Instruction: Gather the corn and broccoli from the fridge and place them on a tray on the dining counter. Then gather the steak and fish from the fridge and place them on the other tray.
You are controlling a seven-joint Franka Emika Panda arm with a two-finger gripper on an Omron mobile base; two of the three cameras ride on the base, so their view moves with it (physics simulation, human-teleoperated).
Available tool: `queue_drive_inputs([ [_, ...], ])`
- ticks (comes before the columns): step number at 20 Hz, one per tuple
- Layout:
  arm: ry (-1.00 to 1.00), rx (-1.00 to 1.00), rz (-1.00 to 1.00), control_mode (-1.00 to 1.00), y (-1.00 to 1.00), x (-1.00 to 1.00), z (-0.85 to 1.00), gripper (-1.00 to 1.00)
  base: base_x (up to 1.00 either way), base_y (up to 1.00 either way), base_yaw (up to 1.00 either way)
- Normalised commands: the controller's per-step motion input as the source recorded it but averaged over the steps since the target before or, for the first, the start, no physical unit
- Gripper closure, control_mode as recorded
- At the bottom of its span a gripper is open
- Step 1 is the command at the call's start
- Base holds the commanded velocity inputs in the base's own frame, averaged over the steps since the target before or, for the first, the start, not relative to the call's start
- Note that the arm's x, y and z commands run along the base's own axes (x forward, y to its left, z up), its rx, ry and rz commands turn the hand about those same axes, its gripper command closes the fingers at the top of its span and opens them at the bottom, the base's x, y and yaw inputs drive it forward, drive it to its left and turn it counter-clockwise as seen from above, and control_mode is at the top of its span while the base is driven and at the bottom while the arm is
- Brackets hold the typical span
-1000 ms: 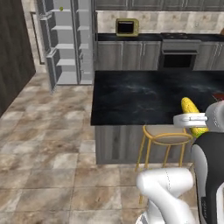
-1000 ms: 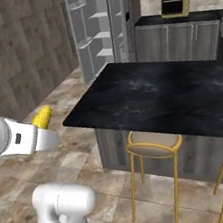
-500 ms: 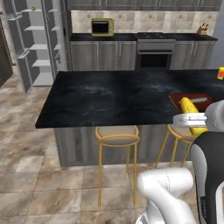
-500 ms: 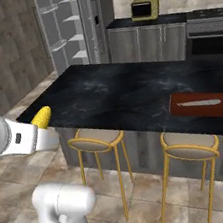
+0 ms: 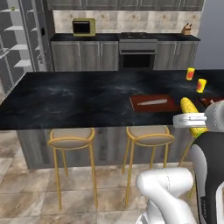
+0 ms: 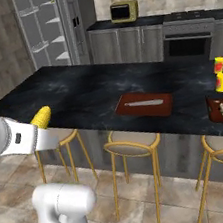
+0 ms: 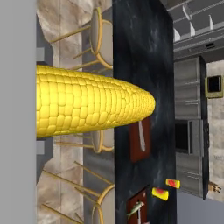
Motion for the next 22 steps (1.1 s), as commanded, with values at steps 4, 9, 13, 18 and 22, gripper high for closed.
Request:
queue_drive_inputs([
  [4,0.0,0.0,0.0,1.0,0.0,0.0,0.0,1.0,0.1,-1.0,0.0],
  [9,0.0,0.0,0.0,1.0,0.0,0.0,0.0,1.0,0.49,-0.43,0.03],
  [13,0.0,0.0,0.0,1.0,0.0,0.0,0.0,1.0,0.92,0.03,0.13],
  [18,0.0,0.0,0.0,1.0,0.0,0.0,0.0,1.0,0.73,-0.04,0.09],
  [22,0.0,0.0,0.0,1.0,0.0,0.0,0.0,1.0,0.5,-0.03,0.0],
])
